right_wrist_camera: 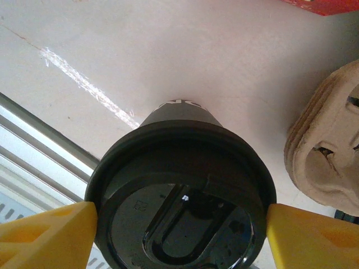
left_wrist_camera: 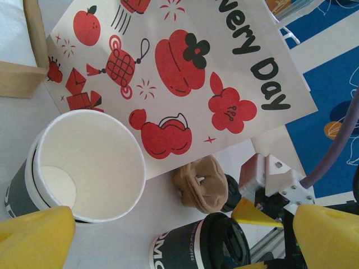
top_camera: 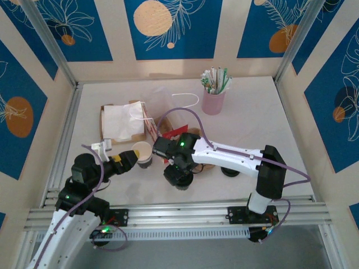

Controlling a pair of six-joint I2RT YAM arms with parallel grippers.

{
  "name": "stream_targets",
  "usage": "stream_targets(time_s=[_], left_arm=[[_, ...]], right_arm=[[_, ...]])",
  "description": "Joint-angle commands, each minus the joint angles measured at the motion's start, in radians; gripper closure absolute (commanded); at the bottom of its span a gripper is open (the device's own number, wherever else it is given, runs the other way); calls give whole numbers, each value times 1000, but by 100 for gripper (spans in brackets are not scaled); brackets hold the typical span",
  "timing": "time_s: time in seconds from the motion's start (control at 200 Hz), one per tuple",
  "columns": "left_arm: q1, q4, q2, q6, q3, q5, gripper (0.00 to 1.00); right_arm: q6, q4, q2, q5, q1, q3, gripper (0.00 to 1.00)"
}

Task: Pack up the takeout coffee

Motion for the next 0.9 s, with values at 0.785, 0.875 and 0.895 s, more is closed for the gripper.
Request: stream_targets(time_s=[0.785,0.875,0.895], left_arm=[[3,9,-9,25,6,20,0],[3,8,-9,25,6,20,0],[3,8,-10,25,7,20,0]], right_arm=[[40,-56,-4,-5,5,-6,18],[43,-58,-6,-5,6,-7,18],[45,-58,-7,-5,6,-5,18]])
